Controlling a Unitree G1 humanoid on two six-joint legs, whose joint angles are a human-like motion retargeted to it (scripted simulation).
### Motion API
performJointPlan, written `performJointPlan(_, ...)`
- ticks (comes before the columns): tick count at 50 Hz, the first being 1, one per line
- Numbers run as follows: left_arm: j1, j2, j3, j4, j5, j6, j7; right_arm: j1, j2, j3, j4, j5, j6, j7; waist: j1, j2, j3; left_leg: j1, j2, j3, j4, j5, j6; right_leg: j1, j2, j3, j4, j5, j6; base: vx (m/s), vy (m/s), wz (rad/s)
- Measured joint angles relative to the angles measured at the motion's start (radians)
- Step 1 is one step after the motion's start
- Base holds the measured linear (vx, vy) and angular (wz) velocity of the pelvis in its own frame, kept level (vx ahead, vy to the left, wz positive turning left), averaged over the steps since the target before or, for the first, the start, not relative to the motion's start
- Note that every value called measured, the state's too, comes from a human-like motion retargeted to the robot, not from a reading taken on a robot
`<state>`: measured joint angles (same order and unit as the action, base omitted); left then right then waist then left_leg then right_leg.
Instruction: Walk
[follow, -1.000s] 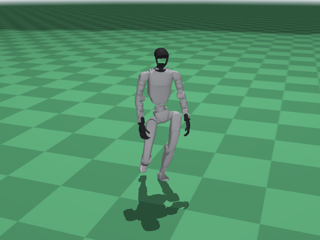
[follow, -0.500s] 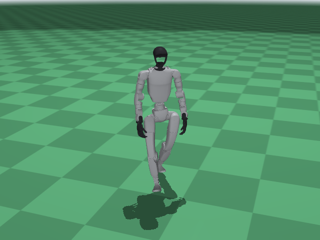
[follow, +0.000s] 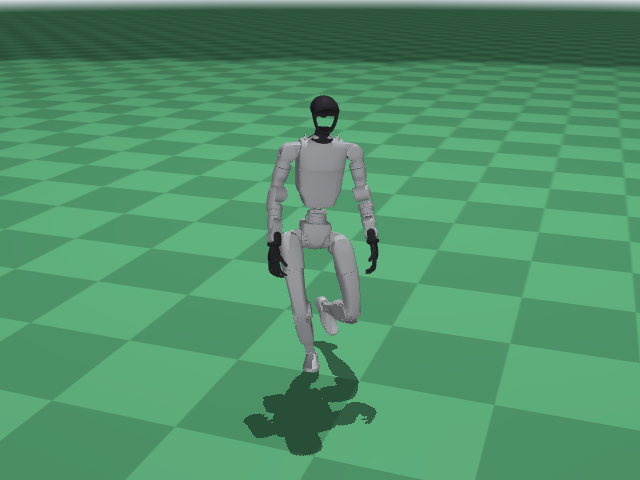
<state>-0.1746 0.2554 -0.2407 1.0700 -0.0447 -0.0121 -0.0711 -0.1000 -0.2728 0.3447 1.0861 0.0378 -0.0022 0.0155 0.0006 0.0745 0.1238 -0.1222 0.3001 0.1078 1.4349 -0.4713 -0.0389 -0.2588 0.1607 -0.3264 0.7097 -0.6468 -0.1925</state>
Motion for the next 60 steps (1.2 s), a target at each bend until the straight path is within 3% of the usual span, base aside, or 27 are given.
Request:
performJointPlan(5,-0.027,0.002,0.024,-0.001,-0.003,0.014,0.008,-0.035,-0.003,-0.002,0.011,-0.007,0.006,-0.010,0.041,-0.037,0.021,-0.139,0.045,0.054,0.032,-0.159,0.093,0.071,-0.012,0.034,-0.012,-0.056,-0.004,0.31,-0.07,-0.20)
performJointPlan(12,-0.017,0.000,0.055,0.044,0.009,0.025,0.005,-0.058,0.010,-0.004,-0.007,-0.014,0.006,0.002,0.085,-0.085,0.048,-0.320,-0.029,0.111,-0.137,-0.264,0.129,0.132,-0.057,0.083,0.030,-0.151,0.001,0.32,-0.02,-0.21)
performJointPlan(26,0.025,-0.010,0.103,0.109,0.039,0.037,-0.007,-0.062,0.036,-0.008,-0.019,-0.064,0.000,0.032,0.098,-0.101,0.003,-0.462,-0.233,0.128,-0.817,-0.144,0.102,0.212,-0.092,0.124,-0.021,-0.202,0.016,0.31,0.06,-0.11)
performJointPlan(30,0.033,-0.007,0.110,0.109,0.035,0.040,-0.006,-0.060,0.044,-0.009,-0.005,-0.068,0.000,0.039,0.109,-0.109,-0.015,-0.446,-0.257,0.129,-0.889,-0.103,0.110,0.232,-0.102,0.140,-0.017,-0.216,0.022,0.37,0.06,-0.18)
performJointPlan(33,0.045,-0.010,0.113,0.109,0.027,0.040,-0.002,-0.047,0.052,-0.009,0.005,-0.066,0.000,0.040,0.116,-0.124,-0.031,-0.471,-0.263,0.128,-0.804,-0.099,0.121,0.235,-0.133,0.138,0.031,-0.226,0.038,0.39,0.05,-0.24)
performJointPlan(38,0.051,-0.007,0.108,0.112,0.004,0.039,-0.005,-0.031,0.063,-0.020,0.032,-0.061,0.004,0.048,0.137,-0.179,-0.045,-0.432,-0.321,0.149,-0.755,-0.070,0.153,0.244,-0.239,0.118,0.167,-0.210,0.087,0.42,0.05,-0.18)
performJointPlan(40,0.046,0.002,0.100,0.115,-0.008,0.037,-0.013,-0.030,0.066,-0.027,0.043,-0.061,0.004,0.056,0.134,-0.261,-0.040,-0.353,-0.431,0.181,-0.872,-0.021,0.182,0.224,-0.360,0.134,0.281,-0.178,0.134,0.44,0.08,0.10)
performJointPlan(44,0.051,0.001,0.077,0.107,-0.010,0.030,-0.023,-0.017,0.062,-0.029,0.054,-0.056,0.004,0.067,0.121,-0.328,-0.044,-0.268,-0.546,0.183,-0.957,-0.012,0.229,0.169,-0.523,0.150,0.499,0.053,0.201,0.41,0.11,0.15)
performJointPlan(48,0.048,0.005,0.055,0.084,0.006,0.022,-0.021,-0.020,0.052,-0.033,0.057,-0.051,0.001,0.067,0.100,-0.357,-0.032,-0.156,-0.630,0.157,-1.062,-0.007,0.266,0.071,-0.636,0.200,0.712,0.188,0.204,0.41,0.12,0.12)
performJointPlan(52,0.043,0.007,0.031,0.066,0.031,0.019,-0.008,-0.019,0.043,-0.041,0.056,-0.051,-0.005,0.049,0.067,-0.366,-0.017,-0.054,-0.681,0.124,-1.110,-0.026,0.278,-0.016,-0.708,0.223,0.833,0.118,0.161,0.42,0.08,0.09)
performJointPlan(60,0.003,0.005,0.013,0.047,0.065,0.028,0.001,-0.023,0.030,-0.055,0.035,-0.053,-0.013,0.029,0.001,-0.304,0.021,0.150,-0.674,0.036,-1.174,-0.110,0.272,-0.160,-0.663,0.196,0.723,-0.111,0.098,0.40,0.04,0.12)
